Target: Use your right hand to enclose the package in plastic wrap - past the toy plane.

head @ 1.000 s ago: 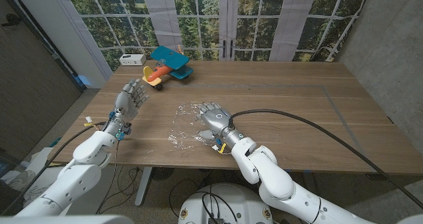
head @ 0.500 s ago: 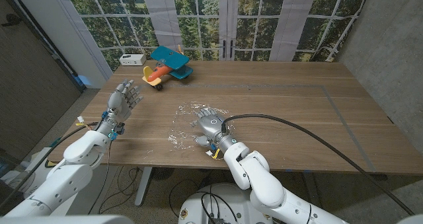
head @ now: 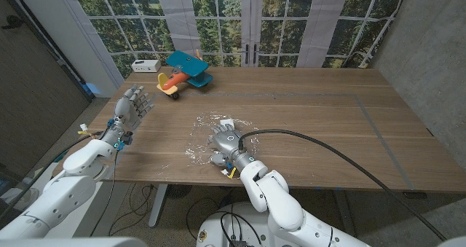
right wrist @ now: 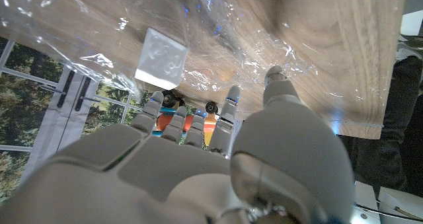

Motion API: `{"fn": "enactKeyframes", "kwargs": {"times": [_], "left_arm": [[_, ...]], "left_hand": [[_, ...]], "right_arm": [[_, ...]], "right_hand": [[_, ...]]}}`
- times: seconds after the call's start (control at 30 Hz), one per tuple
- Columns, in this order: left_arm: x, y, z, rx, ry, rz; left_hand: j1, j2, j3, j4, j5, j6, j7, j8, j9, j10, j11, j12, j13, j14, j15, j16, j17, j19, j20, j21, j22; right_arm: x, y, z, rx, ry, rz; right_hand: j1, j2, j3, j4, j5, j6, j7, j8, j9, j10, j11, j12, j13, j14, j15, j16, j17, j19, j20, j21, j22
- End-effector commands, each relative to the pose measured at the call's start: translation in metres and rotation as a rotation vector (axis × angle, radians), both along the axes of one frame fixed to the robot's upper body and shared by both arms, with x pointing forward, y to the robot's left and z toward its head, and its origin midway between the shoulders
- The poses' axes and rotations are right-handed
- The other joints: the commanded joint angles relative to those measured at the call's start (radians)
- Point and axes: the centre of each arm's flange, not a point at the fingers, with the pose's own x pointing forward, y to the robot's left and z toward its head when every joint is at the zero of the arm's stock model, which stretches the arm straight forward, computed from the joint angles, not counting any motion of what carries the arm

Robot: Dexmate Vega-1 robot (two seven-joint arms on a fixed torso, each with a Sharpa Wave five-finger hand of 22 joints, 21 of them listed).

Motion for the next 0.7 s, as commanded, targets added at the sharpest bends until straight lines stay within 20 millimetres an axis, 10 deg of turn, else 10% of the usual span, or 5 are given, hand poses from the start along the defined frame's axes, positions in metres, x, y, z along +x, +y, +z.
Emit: {"fn": "enactKeyframes", "kwargs": {"times": [0.03,0.37,0.7], "left_arm": [[-0.001,0.010,0.003,-0.018,0.014,0.012],[-0.007,0.020,-0.011,-0.049,0.059,0.048],[-0.014,0.017,-0.010,-0.042,0.042,0.044]], "left_hand": [[-0.005,0.001,-0.003,0.001,0.001,-0.062,-0.001,0.000,0.003,-0.018,0.003,-0.005,0.001,-0.008,0.007,-0.001,0.001,-0.005,0.002,0.001,0.004],[-0.007,0.002,-0.004,0.003,0.002,-0.066,-0.001,-0.001,0.003,-0.020,0.001,-0.006,0.001,-0.010,0.008,-0.002,0.001,-0.005,0.001,0.001,0.004],[-0.009,0.004,-0.004,0.006,0.002,-0.068,-0.001,-0.001,0.003,-0.022,0.005,-0.006,0.001,-0.012,0.008,-0.001,0.002,-0.006,0.001,0.000,0.004]], "right_arm": [[0.006,0.015,-0.002,0.012,0.045,0.074],[0.007,0.027,-0.005,-0.002,0.049,0.094],[0.011,0.032,-0.007,-0.041,0.060,0.144]], "right_hand": [[0.001,-0.005,-0.007,0.005,0.006,0.011,0.005,0.010,0.004,0.011,0.001,0.008,0.002,0.009,0.000,0.009,0.004,-0.005,0.014,0.004,0.002],[-0.048,0.008,-0.025,0.037,0.007,0.032,0.025,0.019,0.009,0.012,0.009,0.008,0.003,-0.005,0.011,0.011,0.010,-0.029,0.025,0.000,0.003],[-0.029,0.001,-0.027,0.023,0.014,0.003,0.007,0.007,0.009,0.005,0.001,0.006,0.003,-0.005,0.006,0.012,0.005,-0.020,0.014,0.007,0.003]]}}
